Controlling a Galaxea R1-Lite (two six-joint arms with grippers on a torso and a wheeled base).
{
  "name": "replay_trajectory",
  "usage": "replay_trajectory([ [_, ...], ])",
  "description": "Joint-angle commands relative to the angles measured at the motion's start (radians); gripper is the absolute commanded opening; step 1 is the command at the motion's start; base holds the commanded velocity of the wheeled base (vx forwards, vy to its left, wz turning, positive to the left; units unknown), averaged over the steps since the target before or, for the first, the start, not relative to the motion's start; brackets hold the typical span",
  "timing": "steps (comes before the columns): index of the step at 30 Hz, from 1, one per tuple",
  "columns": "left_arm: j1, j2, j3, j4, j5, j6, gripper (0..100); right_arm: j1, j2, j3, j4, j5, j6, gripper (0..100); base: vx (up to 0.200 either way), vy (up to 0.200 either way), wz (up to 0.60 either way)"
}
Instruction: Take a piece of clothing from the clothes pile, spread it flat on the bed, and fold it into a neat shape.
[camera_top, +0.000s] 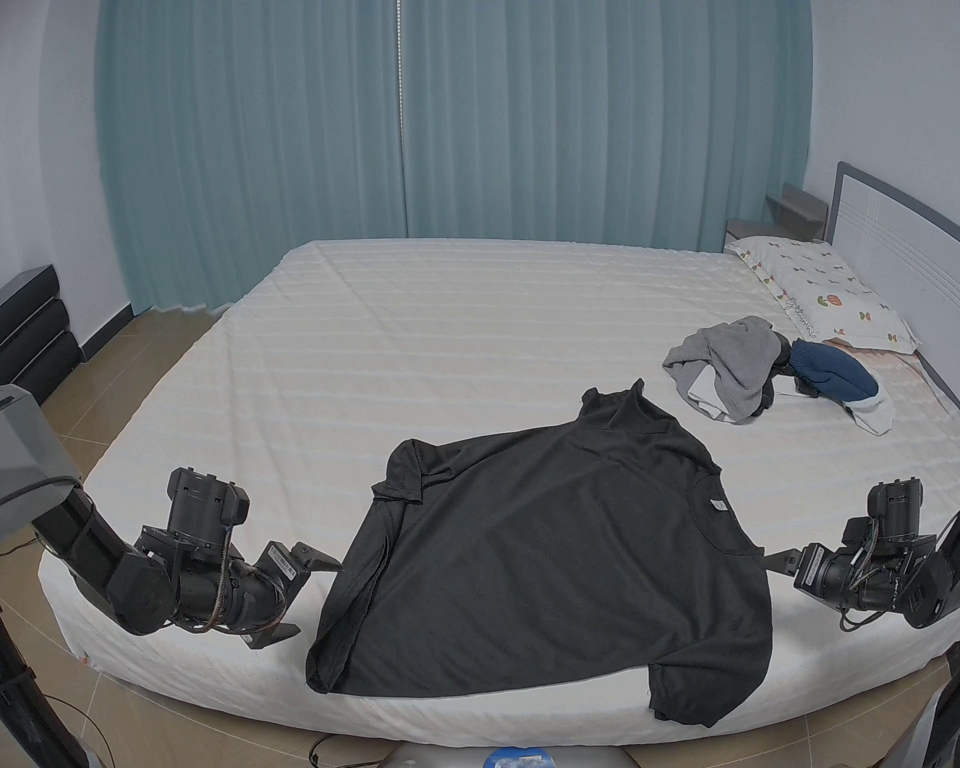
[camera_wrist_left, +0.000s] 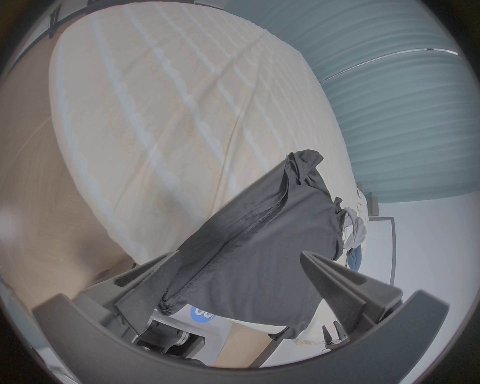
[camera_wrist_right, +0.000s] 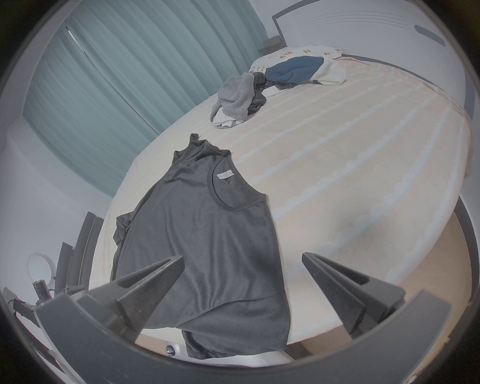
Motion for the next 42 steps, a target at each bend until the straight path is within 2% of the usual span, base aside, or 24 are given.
replay_trajectory([
  [1, 0.007, 0.006, 0.000, -0.006, -0.001, 0.000, 100, 0.003, -0.001, 0.000, 0.000, 0.000, 0.000, 100, 0.000, 0.000, 0.00],
  [10, 0.010, -0.003, -0.003, -0.009, 0.000, 0.000, 100, 0.028, 0.009, 0.001, 0.000, 0.003, 0.008, 100, 0.067, -0.067, 0.00],
  [17, 0.010, -0.011, -0.045, -0.008, 0.009, 0.004, 100, 0.087, 0.015, -0.008, 0.000, 0.026, 0.106, 100, 0.000, 0.000, 0.00],
  [23, 0.012, 0.006, -0.149, 0.003, 0.015, 0.012, 100, 0.130, 0.024, -0.023, 0.000, 0.040, 0.183, 100, 0.000, 0.000, 0.00],
  [24, 0.010, 0.041, -0.192, 0.003, 0.015, 0.018, 100, 0.132, 0.033, -0.037, -0.002, 0.039, 0.218, 100, 0.000, 0.000, 0.00],
  [28, 0.003, 0.135, -0.300, 0.005, 0.020, 0.023, 100, 0.132, 0.055, -0.057, 0.000, 0.039, 0.266, 100, 0.000, 0.000, 0.00],
  [33, -0.007, 0.238, -0.425, 0.015, 0.022, 0.023, 100, 0.144, 0.076, -0.063, -0.002, 0.037, 0.273, 100, 0.000, 0.000, 0.00],
  [37, -0.037, 0.325, -0.571, 0.095, 0.049, 0.023, 100, 0.149, 0.078, -0.063, -0.002, 0.037, 0.275, 100, 0.000, 0.000, 0.00],
  [40, -0.093, 0.390, -0.698, 0.163, 0.081, 0.018, 100, 0.152, 0.078, -0.062, -0.002, 0.037, 0.276, 100, 0.000, 0.000, 0.00],
  [42, -0.114, 0.406, -0.732, 0.175, 0.083, 0.018, 100, 0.152, 0.079, -0.062, -0.002, 0.037, 0.276, 100, 0.000, 0.000, 0.00],
])
